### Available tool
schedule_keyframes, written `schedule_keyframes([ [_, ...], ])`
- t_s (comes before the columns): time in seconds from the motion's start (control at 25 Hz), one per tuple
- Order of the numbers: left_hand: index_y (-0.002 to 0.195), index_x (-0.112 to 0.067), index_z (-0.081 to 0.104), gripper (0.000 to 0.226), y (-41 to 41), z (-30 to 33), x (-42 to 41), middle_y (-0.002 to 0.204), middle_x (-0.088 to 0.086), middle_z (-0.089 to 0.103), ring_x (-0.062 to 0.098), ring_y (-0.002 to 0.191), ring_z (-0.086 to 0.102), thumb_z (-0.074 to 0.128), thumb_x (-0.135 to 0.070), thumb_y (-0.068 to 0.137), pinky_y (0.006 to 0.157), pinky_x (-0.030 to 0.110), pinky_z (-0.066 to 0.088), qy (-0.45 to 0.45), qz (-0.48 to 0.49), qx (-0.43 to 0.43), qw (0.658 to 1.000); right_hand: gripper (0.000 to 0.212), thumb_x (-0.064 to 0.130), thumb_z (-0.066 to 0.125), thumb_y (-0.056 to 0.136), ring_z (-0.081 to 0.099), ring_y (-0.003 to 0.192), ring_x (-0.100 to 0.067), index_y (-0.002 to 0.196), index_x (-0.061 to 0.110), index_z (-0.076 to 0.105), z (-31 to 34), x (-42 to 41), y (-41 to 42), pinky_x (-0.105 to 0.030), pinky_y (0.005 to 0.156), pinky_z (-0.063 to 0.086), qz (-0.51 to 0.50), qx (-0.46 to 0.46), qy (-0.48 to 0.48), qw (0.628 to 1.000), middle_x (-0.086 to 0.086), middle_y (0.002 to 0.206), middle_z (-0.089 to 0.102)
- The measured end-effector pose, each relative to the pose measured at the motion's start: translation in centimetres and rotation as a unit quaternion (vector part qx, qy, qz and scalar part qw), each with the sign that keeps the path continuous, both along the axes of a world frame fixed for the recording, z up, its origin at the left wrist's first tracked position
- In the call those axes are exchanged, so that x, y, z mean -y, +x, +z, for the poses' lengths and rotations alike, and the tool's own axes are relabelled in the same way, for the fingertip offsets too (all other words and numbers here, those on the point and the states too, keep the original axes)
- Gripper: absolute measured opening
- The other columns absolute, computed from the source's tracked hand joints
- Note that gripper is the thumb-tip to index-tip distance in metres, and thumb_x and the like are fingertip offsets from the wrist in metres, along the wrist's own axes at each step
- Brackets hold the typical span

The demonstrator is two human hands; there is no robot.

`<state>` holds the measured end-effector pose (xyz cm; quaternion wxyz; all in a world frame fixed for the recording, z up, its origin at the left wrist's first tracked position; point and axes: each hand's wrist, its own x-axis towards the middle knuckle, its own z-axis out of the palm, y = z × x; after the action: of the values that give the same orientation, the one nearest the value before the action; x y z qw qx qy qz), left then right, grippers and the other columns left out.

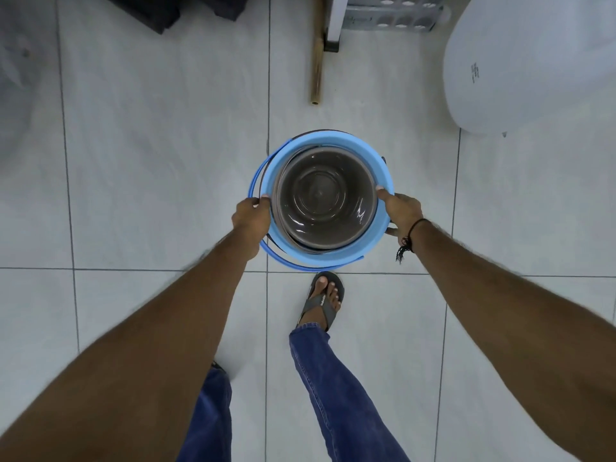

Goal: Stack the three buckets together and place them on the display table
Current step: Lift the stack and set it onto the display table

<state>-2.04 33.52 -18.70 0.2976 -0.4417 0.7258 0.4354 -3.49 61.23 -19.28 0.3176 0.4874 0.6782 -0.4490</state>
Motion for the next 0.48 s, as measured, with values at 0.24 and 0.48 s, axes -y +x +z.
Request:
schedule_keyframes([
  [0.24,0.092,-0.015,0.067,0.025,1.5,4.9,4.6,0.090,0.003,0.072,0.016,0.076,0.068,0.065,-0.040,0.093,0.076,0.036,0.054,0.099,0.059,0.048,0.992,0.045,0.055,0.077,0.071,0.069,0.085,-0.018,0.094,0.017,0.069,4.9,1.8,2.5,-0.035,0.065,0.058,-0.061,-0.006,-0.050,0.997,-0.002,0.095,0.072],
  [0.48,0.112,-0.004,0.064,0.038,1.2,24.1,13.9,0.084,0.005,0.070,0.016,0.065,0.066,0.059,-0.038,0.096,0.075,0.036,0.050,0.071,-0.037,0.029,0.996,0.069,0.061,0.084,0.052,0.067,0.088,-0.013,0.103,0.015,0.070,24.3,9.7,3.0,-0.036,0.075,0.050,-0.008,-0.036,-0.080,0.996,0.001,0.092,0.073],
])
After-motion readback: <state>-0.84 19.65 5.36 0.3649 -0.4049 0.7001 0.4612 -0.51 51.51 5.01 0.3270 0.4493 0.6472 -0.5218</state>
